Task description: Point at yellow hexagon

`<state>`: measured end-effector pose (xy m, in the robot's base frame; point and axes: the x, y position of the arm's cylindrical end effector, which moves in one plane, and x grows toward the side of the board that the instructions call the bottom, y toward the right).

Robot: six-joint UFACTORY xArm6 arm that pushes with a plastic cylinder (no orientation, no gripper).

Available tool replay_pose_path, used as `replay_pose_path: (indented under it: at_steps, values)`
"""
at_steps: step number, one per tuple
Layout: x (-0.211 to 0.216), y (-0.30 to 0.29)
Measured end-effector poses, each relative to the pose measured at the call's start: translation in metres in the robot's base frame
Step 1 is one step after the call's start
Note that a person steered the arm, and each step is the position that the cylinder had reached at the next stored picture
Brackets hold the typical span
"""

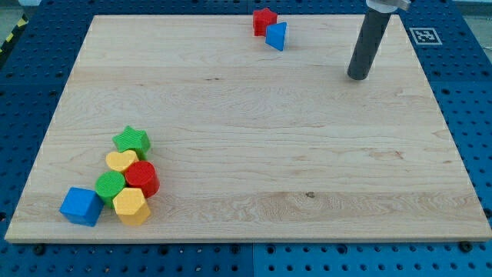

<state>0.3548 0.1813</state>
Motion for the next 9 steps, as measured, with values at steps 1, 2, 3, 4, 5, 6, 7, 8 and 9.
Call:
replay_pose_path:
  at_steps: [1, 2, 3, 4, 5, 6, 7, 8, 9]
  values:
    - [0.003, 0.000]
    - [0.064, -0.018]
    - [0.142, -0.052]
    - [0.206, -0.100]
    - [0.245, -0.163]
    - [0.247, -0.172]
    - [0.249, -0.201]
    - [0.263, -0.241]
    - [0.263, -0.246]
